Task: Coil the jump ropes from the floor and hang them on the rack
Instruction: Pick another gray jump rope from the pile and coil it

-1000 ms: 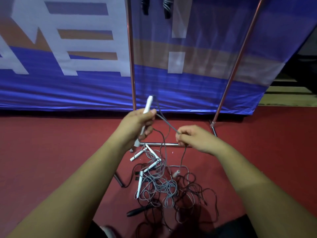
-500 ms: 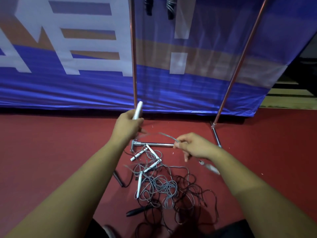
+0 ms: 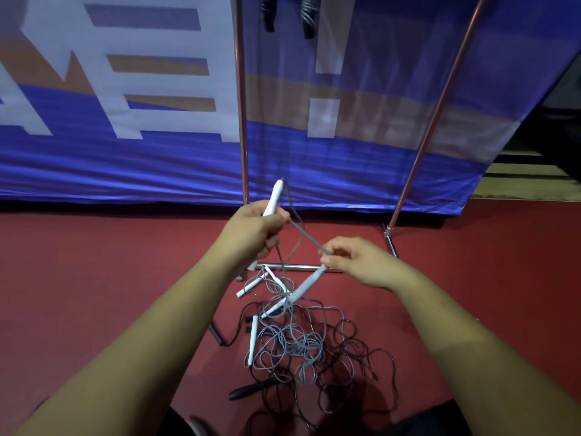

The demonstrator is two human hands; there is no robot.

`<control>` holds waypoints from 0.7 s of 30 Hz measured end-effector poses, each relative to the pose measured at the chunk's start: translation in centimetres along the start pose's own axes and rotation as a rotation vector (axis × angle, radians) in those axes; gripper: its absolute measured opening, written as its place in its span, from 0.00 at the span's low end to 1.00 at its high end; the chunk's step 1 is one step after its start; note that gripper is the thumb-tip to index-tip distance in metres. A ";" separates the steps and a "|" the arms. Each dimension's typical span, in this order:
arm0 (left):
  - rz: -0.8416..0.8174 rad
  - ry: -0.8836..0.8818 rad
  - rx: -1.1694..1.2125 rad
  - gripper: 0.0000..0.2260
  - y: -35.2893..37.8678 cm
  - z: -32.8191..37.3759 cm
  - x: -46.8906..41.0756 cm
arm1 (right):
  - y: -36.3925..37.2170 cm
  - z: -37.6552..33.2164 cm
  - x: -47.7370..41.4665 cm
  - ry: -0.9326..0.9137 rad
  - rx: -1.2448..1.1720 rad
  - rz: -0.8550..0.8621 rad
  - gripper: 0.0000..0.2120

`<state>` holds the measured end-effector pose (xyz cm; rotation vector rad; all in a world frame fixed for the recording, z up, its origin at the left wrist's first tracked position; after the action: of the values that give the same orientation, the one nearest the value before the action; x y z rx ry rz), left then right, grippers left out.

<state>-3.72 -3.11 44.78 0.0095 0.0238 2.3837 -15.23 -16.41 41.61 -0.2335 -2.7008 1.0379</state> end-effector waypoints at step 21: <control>-0.592 -0.314 0.238 0.10 7.9 -3.2 4.6 | -3.5 -0.3 0.2 0.047 -0.565 0.309 0.12</control>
<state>-12.47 -5.73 41.77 0.4303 0.1408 1.7543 -15.55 -18.75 44.16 -0.7792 -2.9088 0.2918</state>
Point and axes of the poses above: each hand's wrist, its own x-axis away from the middle knuckle, its own y-axis out of the palm, z = x × y, the point moved 9 cm from there along -x, towards the middle knuckle, and after that the axes turned 5 degrees about y, right-handed, at the moved point
